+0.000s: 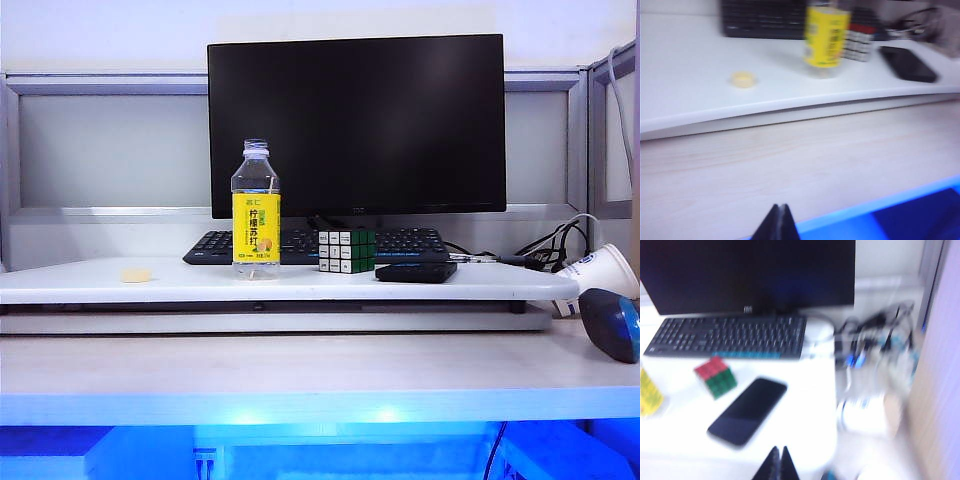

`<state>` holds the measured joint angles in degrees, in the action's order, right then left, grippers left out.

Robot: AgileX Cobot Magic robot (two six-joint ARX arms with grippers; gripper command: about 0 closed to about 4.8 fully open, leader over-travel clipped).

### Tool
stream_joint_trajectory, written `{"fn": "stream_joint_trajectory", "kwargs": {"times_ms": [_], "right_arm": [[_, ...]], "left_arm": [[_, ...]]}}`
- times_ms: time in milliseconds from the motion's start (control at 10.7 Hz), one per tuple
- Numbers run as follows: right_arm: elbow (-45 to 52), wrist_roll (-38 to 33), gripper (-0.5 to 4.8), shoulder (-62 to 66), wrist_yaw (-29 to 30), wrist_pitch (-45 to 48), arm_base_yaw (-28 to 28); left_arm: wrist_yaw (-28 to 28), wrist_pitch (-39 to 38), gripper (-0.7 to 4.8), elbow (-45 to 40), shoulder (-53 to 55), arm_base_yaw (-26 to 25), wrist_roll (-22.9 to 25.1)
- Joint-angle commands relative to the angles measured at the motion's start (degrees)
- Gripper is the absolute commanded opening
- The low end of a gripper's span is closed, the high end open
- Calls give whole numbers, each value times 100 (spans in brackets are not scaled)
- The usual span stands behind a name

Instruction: Grab a stick from the table and stick it in a plastic bottle.

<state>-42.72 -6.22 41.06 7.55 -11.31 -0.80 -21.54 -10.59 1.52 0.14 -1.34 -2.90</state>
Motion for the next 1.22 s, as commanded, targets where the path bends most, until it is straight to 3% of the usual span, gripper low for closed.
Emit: {"fn": "stream_joint_trajectory", "kwargs": {"times_ms": [94,468,655,936,1217], "right_arm": [[909,-262,-3,-625,-131,420,2],[1814,-435,-3,-1397,-170,588,4],[3204,-520,-3,-3268,-323,258,7],[3696,-514,-3,-4094,-319,-127,-2],[4026,-404,-3,-4083,-216,-273,-17]], "left_arm": [[439,-87,-5,0,4,-9,260],[966,-129,-5,0,4,-7,341],[1967,-225,-5,0,4,-7,358],[2046,-236,-5,0,4,-11,356],[2041,-236,-4,0,2,-9,352]]}}
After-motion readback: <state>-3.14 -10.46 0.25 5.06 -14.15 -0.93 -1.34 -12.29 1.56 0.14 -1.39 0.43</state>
